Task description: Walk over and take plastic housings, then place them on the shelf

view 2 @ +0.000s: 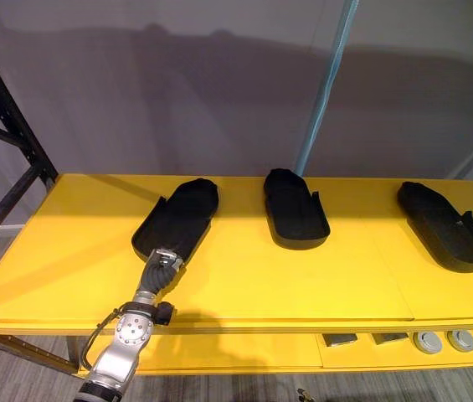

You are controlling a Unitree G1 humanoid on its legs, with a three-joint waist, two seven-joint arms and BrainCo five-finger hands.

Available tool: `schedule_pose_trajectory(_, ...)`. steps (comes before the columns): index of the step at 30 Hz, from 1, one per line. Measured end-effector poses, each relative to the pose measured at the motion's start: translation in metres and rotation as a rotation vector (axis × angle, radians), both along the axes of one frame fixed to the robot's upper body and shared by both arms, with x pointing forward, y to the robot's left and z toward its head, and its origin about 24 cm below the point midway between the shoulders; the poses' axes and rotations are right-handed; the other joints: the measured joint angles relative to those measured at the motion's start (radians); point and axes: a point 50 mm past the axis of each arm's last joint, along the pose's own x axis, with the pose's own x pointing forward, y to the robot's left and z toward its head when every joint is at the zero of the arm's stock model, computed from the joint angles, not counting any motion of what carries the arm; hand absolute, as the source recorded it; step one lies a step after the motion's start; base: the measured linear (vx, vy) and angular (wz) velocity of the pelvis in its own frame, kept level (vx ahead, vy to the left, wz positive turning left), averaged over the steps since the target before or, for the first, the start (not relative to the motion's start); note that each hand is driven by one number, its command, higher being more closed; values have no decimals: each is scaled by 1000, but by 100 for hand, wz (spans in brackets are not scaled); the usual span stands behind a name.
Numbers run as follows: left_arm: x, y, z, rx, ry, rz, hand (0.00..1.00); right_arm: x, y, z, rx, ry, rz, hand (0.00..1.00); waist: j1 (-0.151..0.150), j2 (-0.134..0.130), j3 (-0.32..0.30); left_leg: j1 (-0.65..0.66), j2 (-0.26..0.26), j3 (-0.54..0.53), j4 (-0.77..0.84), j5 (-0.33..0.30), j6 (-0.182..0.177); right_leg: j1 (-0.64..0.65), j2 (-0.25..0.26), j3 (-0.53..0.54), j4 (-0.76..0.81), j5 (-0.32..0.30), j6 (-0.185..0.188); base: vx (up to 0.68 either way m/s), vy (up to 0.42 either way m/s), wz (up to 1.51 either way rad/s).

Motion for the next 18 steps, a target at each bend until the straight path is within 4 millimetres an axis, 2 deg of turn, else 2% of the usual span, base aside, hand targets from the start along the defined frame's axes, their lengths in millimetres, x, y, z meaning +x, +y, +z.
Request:
schedule_pose_trajectory(10, 0, -15, -3, -1, 15, -55, 100, 1, 3, -1, 10, 6, -1, 0, -12, -11, -7, 0, 0, 8, 0, -6, -3, 0, 0, 11, -5, 1, -1, 4, -5, -2)
schedule_pose_trajectory(18, 2, -8, -5, 5, 39, -20, 100, 1, 4, -1, 11, 10, -1, 0, -19, -14, -5, 2, 1, 7, 0, -6, -3, 3, 0, 8, -3, 1, -1, 0, 0, 0)
